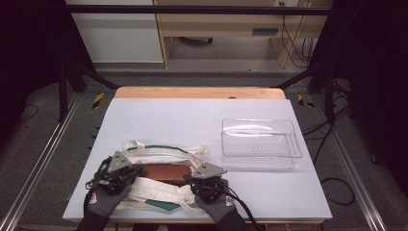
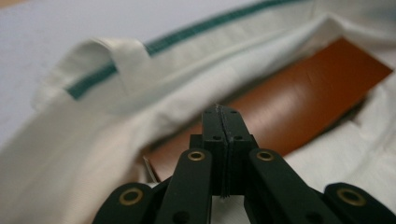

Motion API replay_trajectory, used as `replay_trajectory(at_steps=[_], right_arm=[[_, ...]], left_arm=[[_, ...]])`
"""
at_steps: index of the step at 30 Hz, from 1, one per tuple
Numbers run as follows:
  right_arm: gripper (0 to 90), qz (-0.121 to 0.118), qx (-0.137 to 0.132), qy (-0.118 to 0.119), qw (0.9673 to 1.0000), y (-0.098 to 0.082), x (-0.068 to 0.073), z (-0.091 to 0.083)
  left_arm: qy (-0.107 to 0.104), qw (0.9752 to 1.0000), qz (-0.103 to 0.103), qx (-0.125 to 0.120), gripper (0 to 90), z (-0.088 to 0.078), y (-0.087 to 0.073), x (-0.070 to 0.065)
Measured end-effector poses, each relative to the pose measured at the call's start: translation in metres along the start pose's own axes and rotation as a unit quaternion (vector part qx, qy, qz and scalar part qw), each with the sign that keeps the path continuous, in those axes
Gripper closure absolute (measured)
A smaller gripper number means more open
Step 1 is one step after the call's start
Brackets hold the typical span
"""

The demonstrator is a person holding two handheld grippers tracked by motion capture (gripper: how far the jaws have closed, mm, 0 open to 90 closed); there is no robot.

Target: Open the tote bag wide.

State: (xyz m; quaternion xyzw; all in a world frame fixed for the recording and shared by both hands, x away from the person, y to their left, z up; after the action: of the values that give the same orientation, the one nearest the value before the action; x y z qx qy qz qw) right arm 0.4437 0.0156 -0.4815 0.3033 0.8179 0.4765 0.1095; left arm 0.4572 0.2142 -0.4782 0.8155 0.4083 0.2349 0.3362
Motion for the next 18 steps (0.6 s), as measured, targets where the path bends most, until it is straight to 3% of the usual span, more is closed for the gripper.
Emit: replay_trajectory(at_steps=[5,9,12,15,18], right_arm=[[78.1,0.003,-0.013,0.003,0.9999,0.012,-0.009,-0.004],[64.6,-0.012,-0.036,0.014,0.9992,0.028,-0.005,-0.003],[53.4,-0.039,-0.023,0.021,0.9988,0.032,-0.001,0.005],[49.5,-0.046,-0.010,0.018,0.9987,0.031,-0.002,0.013],[43.5,-0.053,0.020,0.023,0.9981,0.024,-0.005,0.022]], left_arm=[[-0.016,0.9998,-0.012,-0.009,89.9,-0.015,-0.015,-0.004],[-0.009,0.9999,-0.006,-0.008,89.7,-0.022,-0.025,-0.008],[0.002,1.0000,-0.003,0.005,89.8,-0.021,-0.030,-0.009],[0.005,0.9999,-0.007,0.011,89.7,-0.020,-0.032,-0.009],[0.004,0.9997,-0.013,0.018,89.7,-0.018,-0.036,-0.008]])
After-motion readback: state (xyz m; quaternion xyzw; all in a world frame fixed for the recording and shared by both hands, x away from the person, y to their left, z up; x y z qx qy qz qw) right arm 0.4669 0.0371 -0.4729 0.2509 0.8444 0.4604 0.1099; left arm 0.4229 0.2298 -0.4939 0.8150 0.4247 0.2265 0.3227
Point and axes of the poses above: each handheld gripper's, and its own axes: z roughly forward along the jaws, y roughly out of its top, x roughly to its left, the point moved 8 cm from there along z, roughly forward along the jaws, and after that the axes turned 4 degrees about y, right-handed, at the moved point
